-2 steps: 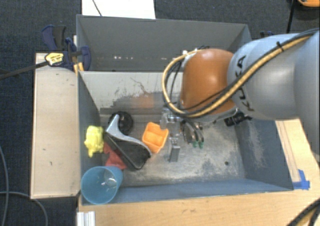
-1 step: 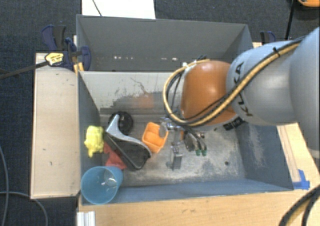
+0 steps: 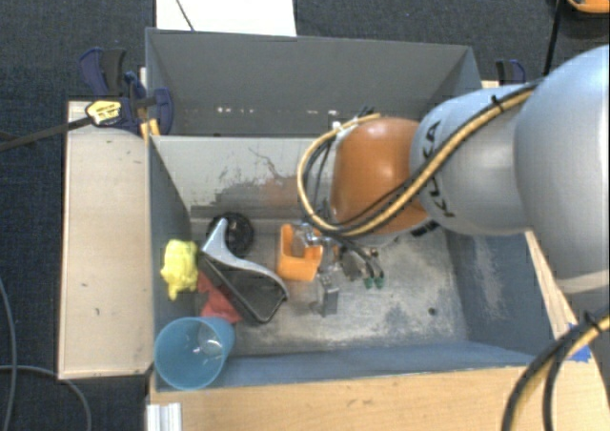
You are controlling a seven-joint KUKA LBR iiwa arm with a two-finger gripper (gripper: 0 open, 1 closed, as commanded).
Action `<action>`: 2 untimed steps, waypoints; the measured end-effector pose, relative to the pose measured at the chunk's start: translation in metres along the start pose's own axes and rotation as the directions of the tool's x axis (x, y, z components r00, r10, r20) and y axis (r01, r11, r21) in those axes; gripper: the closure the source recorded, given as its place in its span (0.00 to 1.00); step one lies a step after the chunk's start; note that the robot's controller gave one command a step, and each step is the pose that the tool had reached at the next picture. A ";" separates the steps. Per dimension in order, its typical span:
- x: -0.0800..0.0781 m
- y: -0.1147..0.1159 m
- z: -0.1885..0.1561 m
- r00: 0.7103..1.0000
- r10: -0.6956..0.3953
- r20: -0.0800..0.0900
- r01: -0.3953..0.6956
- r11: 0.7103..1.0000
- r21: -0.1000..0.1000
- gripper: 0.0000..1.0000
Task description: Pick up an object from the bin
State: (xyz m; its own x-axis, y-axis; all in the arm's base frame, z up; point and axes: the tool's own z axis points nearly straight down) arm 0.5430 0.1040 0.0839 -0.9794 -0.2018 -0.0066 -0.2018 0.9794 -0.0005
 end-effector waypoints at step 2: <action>0.000 0.001 0.005 0.999 0.037 -0.004 -0.037 0.999 -0.001 1.00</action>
Offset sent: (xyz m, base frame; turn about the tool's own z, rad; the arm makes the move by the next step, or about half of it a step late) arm 0.0000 0.0000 0.0000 0.0000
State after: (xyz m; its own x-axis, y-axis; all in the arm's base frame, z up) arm 0.5427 0.1047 0.0790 -0.9863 -0.1651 -0.0021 -0.1651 0.9863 0.0008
